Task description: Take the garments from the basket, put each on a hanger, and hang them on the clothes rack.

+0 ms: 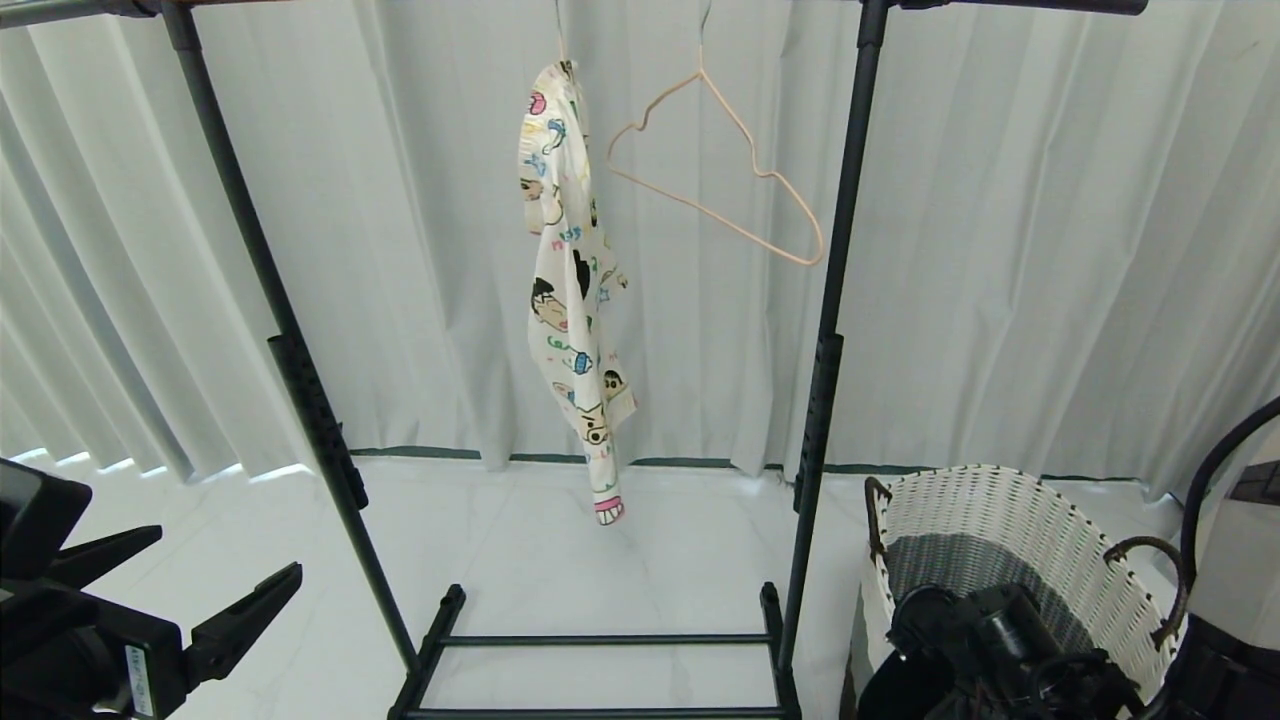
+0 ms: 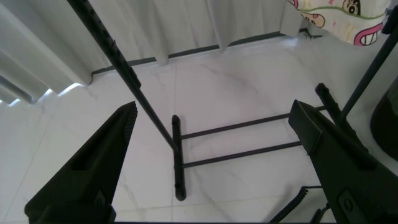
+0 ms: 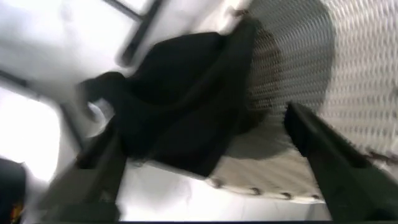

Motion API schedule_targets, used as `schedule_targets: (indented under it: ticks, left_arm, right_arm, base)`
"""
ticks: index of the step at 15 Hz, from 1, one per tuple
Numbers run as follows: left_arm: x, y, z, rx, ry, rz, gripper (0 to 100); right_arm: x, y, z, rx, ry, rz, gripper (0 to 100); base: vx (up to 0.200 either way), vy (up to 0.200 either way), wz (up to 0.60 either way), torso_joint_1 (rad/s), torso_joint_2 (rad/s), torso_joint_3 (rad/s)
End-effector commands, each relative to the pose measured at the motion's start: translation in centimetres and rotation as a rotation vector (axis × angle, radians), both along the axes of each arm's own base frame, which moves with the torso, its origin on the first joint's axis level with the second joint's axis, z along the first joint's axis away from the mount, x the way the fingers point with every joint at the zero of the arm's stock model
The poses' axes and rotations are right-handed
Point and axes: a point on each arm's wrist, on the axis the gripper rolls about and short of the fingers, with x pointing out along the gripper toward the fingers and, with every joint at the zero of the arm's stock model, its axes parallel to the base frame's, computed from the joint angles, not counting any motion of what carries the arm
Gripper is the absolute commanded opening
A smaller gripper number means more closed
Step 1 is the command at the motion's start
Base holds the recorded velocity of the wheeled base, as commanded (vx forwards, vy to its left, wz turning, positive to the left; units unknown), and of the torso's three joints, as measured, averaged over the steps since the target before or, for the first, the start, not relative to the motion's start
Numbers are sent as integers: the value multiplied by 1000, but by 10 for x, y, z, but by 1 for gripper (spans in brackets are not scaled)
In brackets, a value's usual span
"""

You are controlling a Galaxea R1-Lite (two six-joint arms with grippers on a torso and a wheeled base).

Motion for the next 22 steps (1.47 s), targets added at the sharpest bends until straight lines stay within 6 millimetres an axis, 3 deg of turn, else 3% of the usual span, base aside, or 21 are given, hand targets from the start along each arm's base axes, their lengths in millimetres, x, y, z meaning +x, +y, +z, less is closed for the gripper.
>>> schedule_targets:
  ticks: [1,4,5,11,14,22]
  left_arm:
    - [0,0,0,-1,1,0,100]
    - [1,0,-1,-3,7,4,100]
    - [6,3,-1,-3,23,35,100]
    - [9,6,2,10,16,63,100]
    - [11,6,4,21,13,61,100]
    - [11,5,-4,27,48,57,100]
  right_arm:
    - [2,1,2,6,-20,-5,0]
    - [6,3,34,93,-142,-6,0]
    - [9,3,63,138,-215,-10,0]
    - [19,2,176,213,-272,-11,0]
    - [19,3,201,231,-246,23,0]
    - [15,12,206,248,-256,58,0]
  base:
    - [0,0,0,0,0,0]
    - [0,0,0,0,0,0]
    - [0,0,0,0,0,0]
    - [0,0,0,0,0,0]
    - [-133,0,0,0,0,3]
    - [-200,0,0,7,4,1]
